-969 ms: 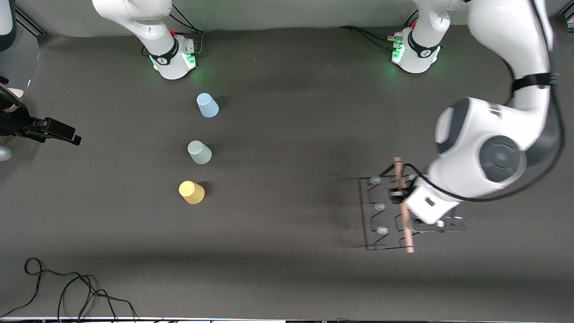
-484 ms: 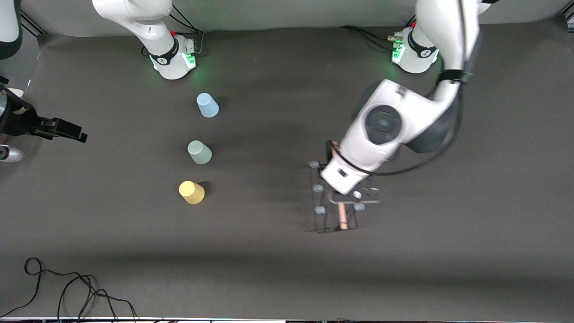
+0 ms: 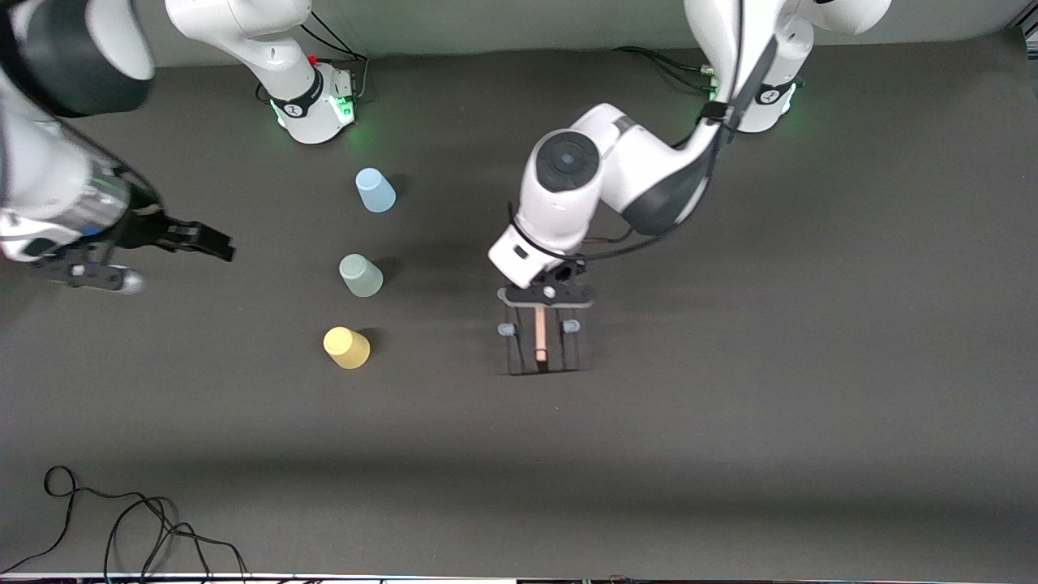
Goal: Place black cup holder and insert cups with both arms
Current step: 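Lower the holder onto the table while the right gripper reaches the green cup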
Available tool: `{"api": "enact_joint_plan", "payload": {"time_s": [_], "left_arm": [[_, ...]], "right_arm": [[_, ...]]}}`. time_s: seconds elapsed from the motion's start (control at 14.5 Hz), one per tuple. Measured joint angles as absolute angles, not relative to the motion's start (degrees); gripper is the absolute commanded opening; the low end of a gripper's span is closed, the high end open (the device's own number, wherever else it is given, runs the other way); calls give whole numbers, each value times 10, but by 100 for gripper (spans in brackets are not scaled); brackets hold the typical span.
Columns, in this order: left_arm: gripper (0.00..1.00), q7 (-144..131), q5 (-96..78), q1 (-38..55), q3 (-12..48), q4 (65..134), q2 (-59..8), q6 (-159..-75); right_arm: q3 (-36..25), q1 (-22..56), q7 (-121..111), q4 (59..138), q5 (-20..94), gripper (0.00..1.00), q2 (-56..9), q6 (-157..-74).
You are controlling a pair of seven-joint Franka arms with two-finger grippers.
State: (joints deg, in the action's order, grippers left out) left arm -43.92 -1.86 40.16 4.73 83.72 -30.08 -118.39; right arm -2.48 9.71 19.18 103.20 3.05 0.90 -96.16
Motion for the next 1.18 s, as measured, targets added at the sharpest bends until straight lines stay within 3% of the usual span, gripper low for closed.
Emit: {"api": "enact_joint_plan", "payload": {"time_s": [0.28, 0.62, 1.11, 1.18], "left_arm": [[0, -482, -4, 430, 47, 881, -303, -1223], [0, -508, 4, 434, 42, 897, -307, -1259], [0, -508, 18, 437, 41, 896, -313, -1269], [13, -508, 19, 437, 41, 896, -313, -1269]], "right_arm": [[-25, 120, 200, 1133, 32, 97, 31, -1024], [-25, 142, 201, 1310, 71, 97, 73, -1179], [-25, 181, 204, 1454, 73, 97, 52, -1381], [-25, 185, 204, 1461, 73, 97, 39, -1409]]}}
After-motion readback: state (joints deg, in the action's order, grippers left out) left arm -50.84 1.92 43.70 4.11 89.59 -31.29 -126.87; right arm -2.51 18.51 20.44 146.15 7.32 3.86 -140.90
